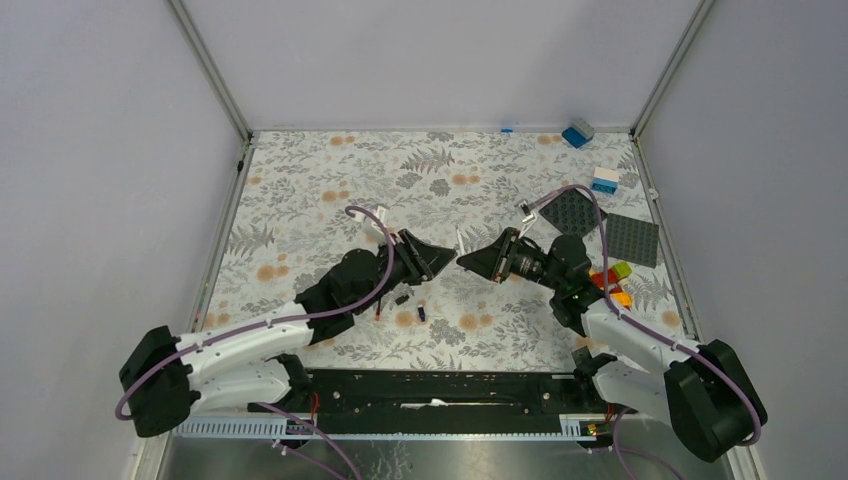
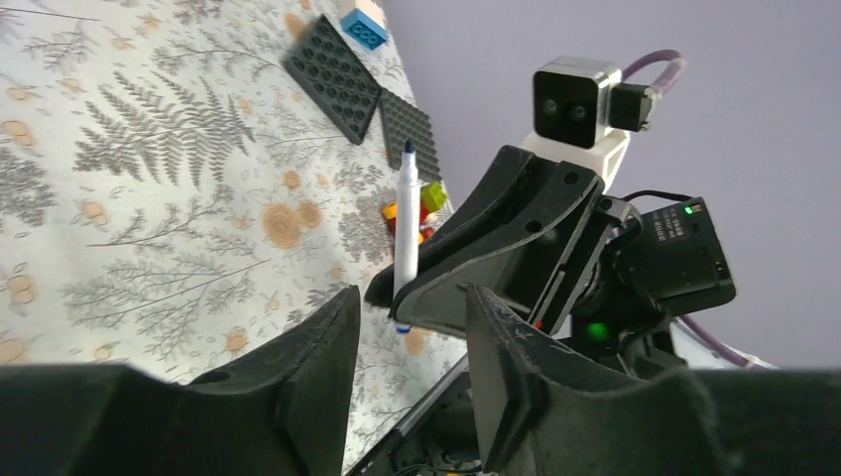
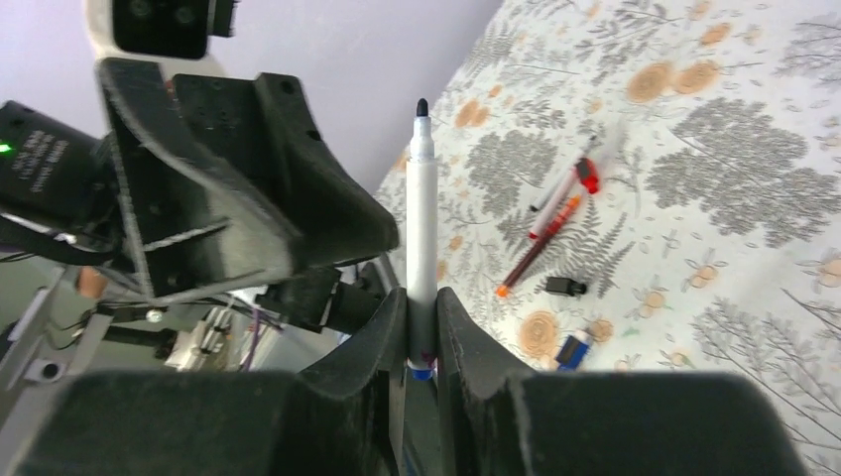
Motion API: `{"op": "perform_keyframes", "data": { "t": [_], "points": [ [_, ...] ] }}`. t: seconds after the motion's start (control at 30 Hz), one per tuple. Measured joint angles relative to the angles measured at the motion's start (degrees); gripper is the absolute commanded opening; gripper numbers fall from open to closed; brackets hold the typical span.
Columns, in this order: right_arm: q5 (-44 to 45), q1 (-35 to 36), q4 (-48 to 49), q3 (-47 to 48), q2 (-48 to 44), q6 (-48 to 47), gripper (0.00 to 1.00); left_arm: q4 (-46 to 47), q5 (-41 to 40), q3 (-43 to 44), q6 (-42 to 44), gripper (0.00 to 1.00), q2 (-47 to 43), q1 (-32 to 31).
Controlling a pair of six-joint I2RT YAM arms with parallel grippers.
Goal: Insert the pens into the pen caps
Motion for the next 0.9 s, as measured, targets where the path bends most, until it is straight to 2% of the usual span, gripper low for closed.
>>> {"op": "perform_keyframes", "data": {
  "t": [0.17, 0.4, 0.6, 0.9],
  "points": [
    [4.0, 0.0, -7.93, 1.03, -1.97, -5.79, 0.0, -10.54, -3.69, 0.46, 0.92, 0.52, -4.57, 0.0],
    [11.82, 0.0, -18.93, 1.6, -3.72, -13.0, 0.0, -30.58, -7.63, 6.14, 1.51, 0.56, -4.15, 0.0],
    [17.66, 0.0, -26.43, 2.25, -5.53, -19.5, 0.0, -42.84, -7.63, 11.23, 1.57, 0.55, 3.45, -0.02],
    [19.37, 0.0, -31.36, 4.79, -4.35, -26.43, 0.0, -51.12, -7.76, 13.62, 1.29, 0.55, 11.96, -0.24]
  ]
}}
